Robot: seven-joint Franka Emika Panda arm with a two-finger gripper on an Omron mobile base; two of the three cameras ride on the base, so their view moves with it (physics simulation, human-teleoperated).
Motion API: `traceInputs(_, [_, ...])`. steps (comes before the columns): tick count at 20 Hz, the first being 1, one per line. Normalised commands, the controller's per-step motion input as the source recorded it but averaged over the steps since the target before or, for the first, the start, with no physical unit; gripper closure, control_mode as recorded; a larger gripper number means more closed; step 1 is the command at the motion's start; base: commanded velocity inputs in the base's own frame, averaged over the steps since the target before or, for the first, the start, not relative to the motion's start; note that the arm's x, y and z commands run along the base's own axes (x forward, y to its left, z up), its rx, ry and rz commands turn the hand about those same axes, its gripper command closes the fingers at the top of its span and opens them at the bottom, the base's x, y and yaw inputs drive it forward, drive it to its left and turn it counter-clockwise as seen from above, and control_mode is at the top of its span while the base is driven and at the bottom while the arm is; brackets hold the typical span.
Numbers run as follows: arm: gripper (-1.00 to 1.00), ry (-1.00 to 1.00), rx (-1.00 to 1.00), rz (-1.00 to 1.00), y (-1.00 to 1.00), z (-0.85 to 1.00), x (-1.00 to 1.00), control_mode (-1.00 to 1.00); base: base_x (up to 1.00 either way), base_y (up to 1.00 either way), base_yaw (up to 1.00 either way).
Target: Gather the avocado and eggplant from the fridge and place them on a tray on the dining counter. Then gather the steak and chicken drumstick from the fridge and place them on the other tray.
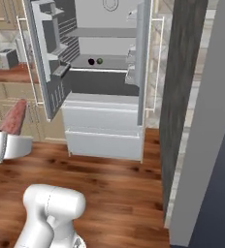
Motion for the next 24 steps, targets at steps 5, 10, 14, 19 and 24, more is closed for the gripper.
traceInputs(5, [1.00, 0.00, 0.00, 0.00, 0.00, 0.00, 0.00, 1.00, -0.96, -0.40, 0.10])
traceInputs(10, [1.00, 0.00, 0.00, 0.00, 0.00, 0.00, 0.00, 1.00, -0.98, -0.29, 0.08])
traceInputs(14, [1.00, 0.00, 0.00, 0.00, 0.00, 0.00, 0.00, 1.00, -1.00, -0.27, 0.07])
traceInputs(19, [1.00, 0.00, 0.00, 0.00, 0.00, 0.00, 0.00, 1.00, -0.99, -0.21, 0.06])
traceInputs(24, [1.00, 0.00, 0.00, 0.00, 0.00, 0.00, 0.00, 1.00, -0.98, -0.18, 0.05])
